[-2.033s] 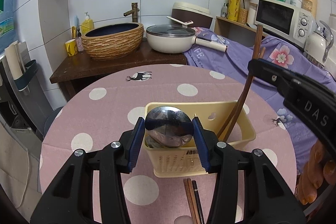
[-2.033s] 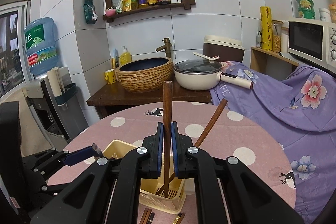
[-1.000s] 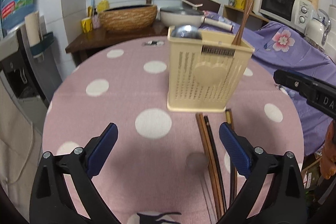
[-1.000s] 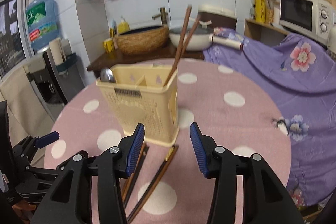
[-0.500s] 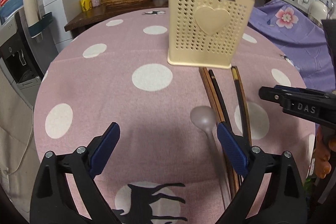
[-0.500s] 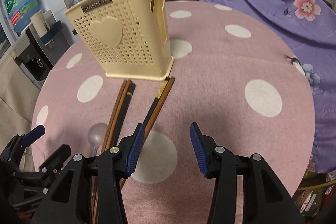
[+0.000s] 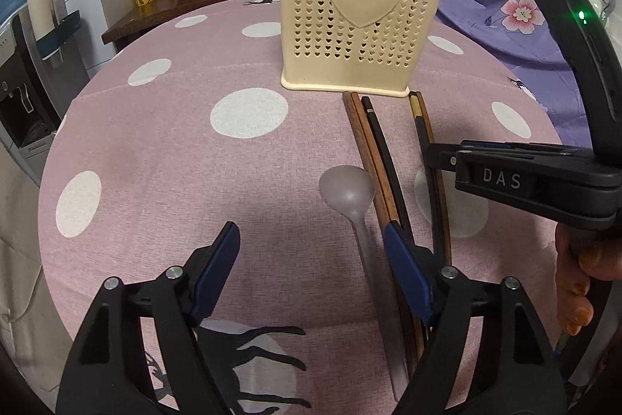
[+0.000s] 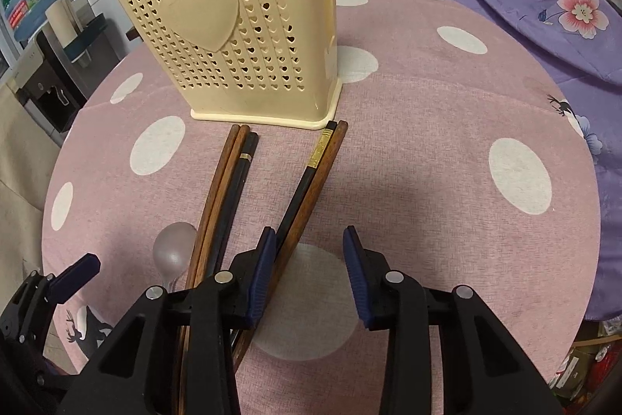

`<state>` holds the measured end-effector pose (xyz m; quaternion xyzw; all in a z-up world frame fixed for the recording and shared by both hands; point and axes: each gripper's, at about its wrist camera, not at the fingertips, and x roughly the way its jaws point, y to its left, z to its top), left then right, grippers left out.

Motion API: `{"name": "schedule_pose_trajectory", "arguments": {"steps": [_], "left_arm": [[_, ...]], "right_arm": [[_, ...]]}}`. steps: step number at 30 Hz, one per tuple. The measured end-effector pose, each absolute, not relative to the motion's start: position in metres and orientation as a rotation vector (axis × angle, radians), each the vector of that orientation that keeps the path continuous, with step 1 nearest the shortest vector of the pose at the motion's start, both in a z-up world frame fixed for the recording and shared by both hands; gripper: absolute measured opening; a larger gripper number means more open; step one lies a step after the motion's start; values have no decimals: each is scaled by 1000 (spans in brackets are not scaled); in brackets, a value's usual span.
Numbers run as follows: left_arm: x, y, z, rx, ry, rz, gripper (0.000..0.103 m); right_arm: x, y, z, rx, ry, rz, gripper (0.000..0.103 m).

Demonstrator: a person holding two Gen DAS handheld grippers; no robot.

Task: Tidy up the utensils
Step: 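Lower the left tool onto the clear plastic spoon while the right tool grips a wooden chopstick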

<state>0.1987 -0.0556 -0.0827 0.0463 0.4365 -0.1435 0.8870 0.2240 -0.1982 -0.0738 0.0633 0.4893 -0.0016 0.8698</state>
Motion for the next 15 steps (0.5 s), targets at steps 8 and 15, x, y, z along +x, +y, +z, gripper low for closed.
{"name": "schedule_pose_trajectory", "arguments": {"steps": [8, 15], "left_arm": [[202, -62, -87, 94, 931, -314, 66], [206, -67, -90, 99, 958, -306, 61]], "right_arm": [[229, -207, -71, 93, 1059, -70, 29], [242, -207, -75, 126, 1069, -102, 25]]}}
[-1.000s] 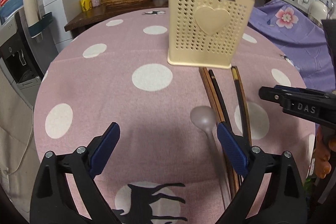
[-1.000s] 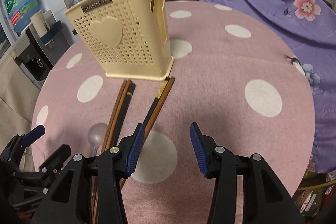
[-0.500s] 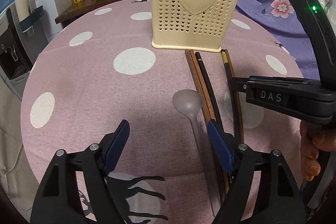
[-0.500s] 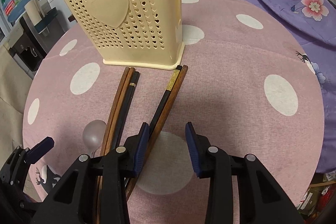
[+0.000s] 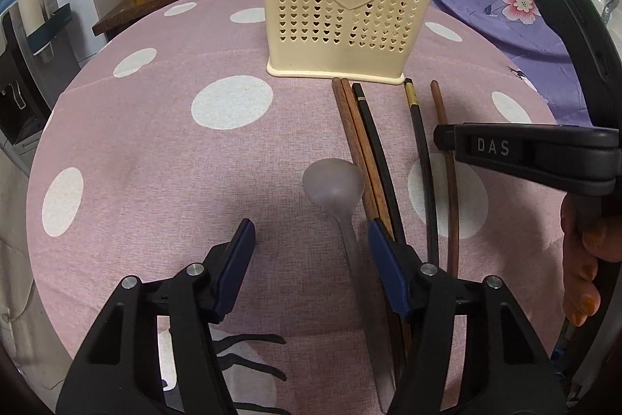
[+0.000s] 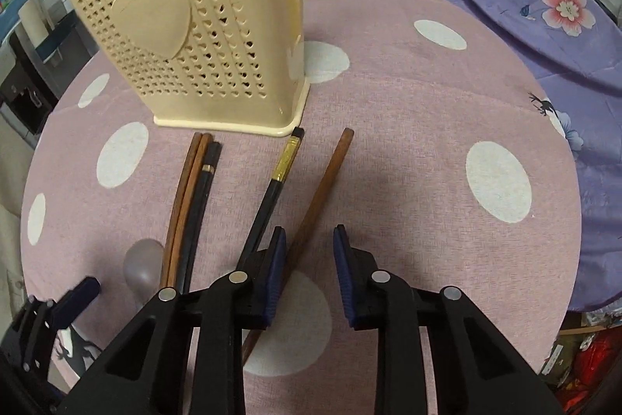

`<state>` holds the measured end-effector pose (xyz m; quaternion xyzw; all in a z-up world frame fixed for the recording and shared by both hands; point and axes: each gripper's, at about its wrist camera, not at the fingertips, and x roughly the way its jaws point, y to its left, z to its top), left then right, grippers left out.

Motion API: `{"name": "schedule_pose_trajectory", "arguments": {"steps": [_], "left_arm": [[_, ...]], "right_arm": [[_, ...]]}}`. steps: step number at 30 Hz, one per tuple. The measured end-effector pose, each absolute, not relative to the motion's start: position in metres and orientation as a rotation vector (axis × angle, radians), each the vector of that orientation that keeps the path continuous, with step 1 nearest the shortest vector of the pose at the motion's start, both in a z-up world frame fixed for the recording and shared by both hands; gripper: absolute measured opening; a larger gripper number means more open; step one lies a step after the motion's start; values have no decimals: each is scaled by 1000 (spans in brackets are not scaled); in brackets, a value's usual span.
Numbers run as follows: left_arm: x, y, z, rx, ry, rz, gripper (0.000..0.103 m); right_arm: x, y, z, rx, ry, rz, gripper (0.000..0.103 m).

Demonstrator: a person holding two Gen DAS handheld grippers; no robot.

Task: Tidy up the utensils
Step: 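Lower the left tool onto the clear plastic spoon while the right tool grips a wooden chopstick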

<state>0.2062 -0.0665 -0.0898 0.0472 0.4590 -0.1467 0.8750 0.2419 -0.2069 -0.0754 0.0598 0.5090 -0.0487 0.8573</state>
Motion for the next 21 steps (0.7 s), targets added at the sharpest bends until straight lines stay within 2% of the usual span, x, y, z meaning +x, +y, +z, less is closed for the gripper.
{"name": "schedule_pose_trajectory", "arguments": {"steps": [9, 13, 18, 21], "left_arm": [[221, -75, -91, 138, 970, -267, 60], [233, -79, -90, 137, 992, -253, 59], [242, -83, -88, 126, 1018, -246, 49], [245, -85, -87, 121, 1030, -249, 41]], "right_arm": [[247, -211, -76, 171, 1073, -116, 23], [255, -216, -75, 209, 1079, -129, 18], [268, -223, -76, 277, 1087, -145, 10], [273, -227, -77, 304, 1088, -143, 10]]}}
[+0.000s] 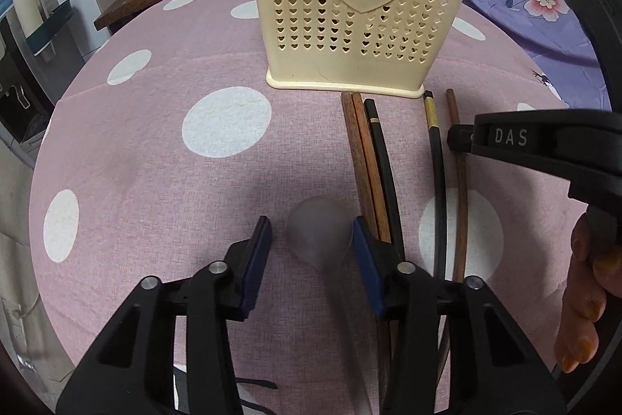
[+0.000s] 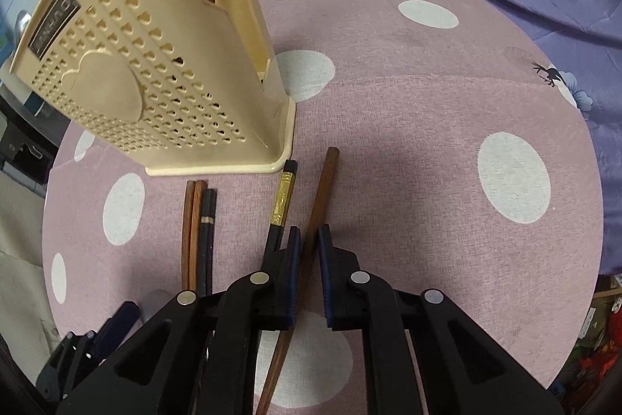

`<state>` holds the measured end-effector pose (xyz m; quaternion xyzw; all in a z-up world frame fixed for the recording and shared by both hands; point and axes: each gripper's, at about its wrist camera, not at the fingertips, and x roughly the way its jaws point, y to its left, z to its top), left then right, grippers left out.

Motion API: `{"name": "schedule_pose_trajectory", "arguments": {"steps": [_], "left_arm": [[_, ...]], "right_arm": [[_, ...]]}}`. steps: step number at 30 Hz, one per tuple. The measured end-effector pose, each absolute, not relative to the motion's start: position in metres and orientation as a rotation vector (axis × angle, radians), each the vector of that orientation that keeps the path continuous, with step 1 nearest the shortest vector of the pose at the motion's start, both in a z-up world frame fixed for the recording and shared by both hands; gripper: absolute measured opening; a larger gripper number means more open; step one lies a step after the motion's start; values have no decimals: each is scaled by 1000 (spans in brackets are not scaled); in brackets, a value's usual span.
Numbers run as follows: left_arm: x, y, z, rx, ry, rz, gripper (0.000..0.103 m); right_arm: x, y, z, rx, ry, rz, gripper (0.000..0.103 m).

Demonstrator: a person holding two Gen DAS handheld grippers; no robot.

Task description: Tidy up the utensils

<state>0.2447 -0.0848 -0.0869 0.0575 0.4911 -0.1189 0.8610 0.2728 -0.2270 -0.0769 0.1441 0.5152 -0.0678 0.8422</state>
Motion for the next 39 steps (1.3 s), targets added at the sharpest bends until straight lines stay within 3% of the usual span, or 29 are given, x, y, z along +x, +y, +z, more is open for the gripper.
{"name": "schedule_pose_trajectory", "arguments": {"steps": [2, 24, 39], "left_arm": [[246, -85, -87, 121, 1032, -249, 37], [249, -71, -72, 77, 966, -288, 37], [240, -52, -27, 29, 839, -296, 37]], "right_arm": [[275, -228, -78, 314, 1087, -140, 9], [253, -249, -84, 384, 1009, -76, 9], [218, -234, -21, 332, 821, 43, 8]]}}
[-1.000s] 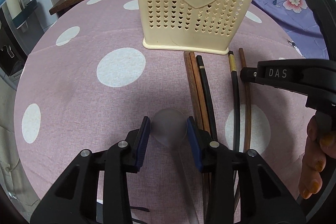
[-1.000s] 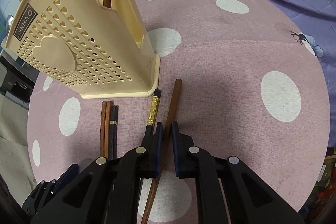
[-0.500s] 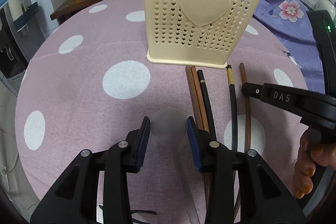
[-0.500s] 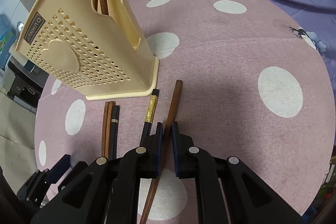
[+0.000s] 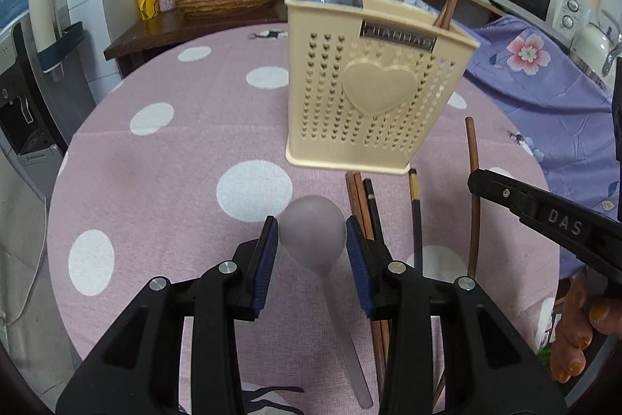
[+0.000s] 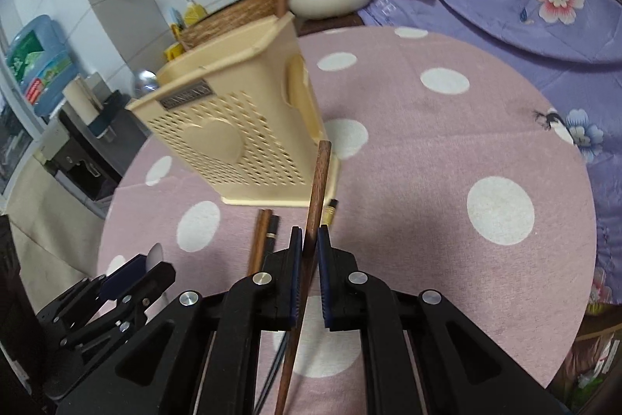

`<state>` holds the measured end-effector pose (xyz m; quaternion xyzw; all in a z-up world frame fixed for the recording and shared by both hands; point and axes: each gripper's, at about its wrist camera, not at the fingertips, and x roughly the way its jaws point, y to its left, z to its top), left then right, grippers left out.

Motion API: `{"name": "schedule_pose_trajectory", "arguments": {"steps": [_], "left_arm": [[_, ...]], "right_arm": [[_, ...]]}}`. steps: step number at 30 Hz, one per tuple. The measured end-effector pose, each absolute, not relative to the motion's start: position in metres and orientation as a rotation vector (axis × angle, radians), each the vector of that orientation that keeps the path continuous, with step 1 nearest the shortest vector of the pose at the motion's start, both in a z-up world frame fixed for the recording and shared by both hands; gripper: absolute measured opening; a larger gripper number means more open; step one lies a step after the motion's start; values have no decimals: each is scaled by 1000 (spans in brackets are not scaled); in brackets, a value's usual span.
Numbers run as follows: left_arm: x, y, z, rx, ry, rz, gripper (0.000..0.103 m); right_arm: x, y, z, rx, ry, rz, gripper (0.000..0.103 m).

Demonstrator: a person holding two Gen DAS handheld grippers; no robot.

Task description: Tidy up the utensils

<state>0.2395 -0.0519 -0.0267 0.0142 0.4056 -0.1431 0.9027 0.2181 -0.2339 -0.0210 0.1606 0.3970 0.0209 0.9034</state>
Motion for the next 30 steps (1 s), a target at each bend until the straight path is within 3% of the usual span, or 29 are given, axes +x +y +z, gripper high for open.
{"name": "schedule_pose_trajectory", "arguments": {"steps": [22, 23, 30], "left_arm": [[221, -34, 20, 7, 706, -302, 36], [222, -34, 20, 7, 705, -306, 17], [223, -36, 21, 19, 712, -318, 14]], "right_arm": [[172, -215, 49, 217, 633, 173, 7], [171, -214, 49, 215, 630, 174, 7], [170, -212, 54, 205, 618, 178, 7]]}}
